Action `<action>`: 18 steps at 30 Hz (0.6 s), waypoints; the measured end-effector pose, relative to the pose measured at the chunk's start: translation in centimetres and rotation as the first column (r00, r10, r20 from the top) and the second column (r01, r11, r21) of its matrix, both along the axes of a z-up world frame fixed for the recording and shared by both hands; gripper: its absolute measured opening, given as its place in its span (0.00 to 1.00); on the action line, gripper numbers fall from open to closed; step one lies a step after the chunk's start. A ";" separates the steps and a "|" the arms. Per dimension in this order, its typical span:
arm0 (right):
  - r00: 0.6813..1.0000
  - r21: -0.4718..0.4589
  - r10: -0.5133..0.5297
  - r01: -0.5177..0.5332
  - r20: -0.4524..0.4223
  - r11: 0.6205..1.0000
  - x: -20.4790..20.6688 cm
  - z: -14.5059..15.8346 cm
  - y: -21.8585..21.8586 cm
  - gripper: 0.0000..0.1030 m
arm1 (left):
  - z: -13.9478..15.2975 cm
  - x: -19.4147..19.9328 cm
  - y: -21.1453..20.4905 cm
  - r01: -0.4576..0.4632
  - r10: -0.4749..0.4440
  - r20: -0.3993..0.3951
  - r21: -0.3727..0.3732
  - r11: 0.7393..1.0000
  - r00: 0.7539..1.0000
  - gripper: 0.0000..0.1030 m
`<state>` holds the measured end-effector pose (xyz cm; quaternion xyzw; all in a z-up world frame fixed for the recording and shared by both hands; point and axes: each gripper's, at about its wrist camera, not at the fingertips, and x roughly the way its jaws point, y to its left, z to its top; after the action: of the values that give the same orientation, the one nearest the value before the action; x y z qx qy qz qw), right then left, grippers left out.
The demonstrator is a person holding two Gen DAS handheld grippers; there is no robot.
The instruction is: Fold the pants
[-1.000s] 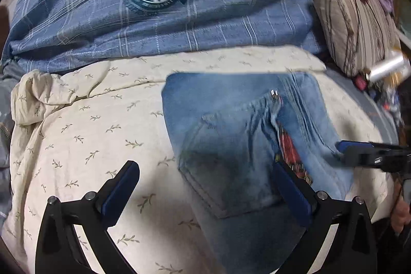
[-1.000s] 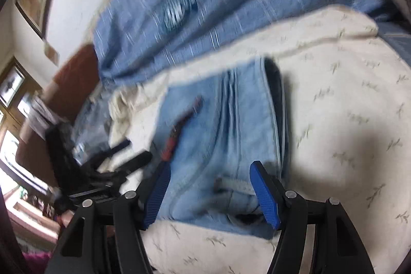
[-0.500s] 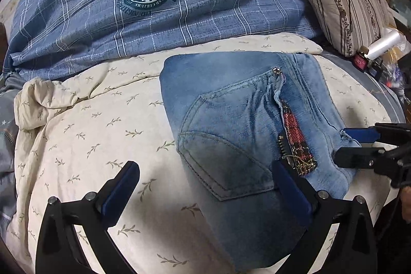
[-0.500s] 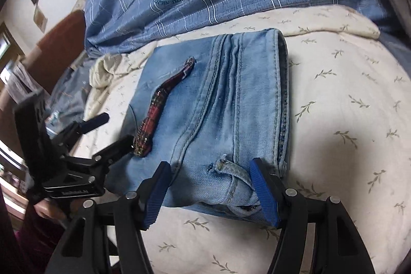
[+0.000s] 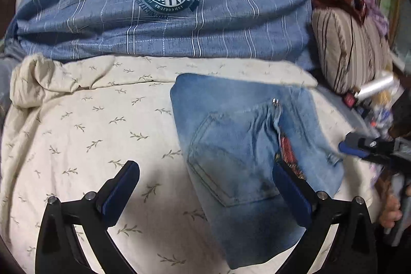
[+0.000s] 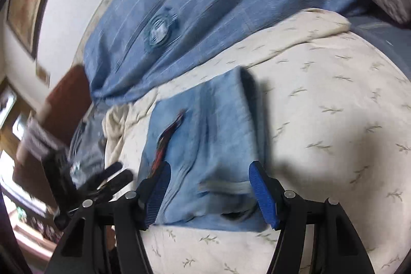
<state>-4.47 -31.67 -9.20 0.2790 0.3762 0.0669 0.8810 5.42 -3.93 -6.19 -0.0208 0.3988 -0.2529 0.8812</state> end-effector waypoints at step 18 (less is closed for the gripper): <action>0.984 0.153 -0.015 0.043 -0.179 0.987 1.9 -3.7 -2.8 0.65 | -3.7 3.6 -0.8 0.017 -0.058 -0.286 -0.142 0.990 0.957 1.00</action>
<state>-2.60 -34.48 -12.93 0.3576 0.4427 0.0581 0.8202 8.97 -4.73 -9.86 -0.1107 0.5051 -0.2908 0.8050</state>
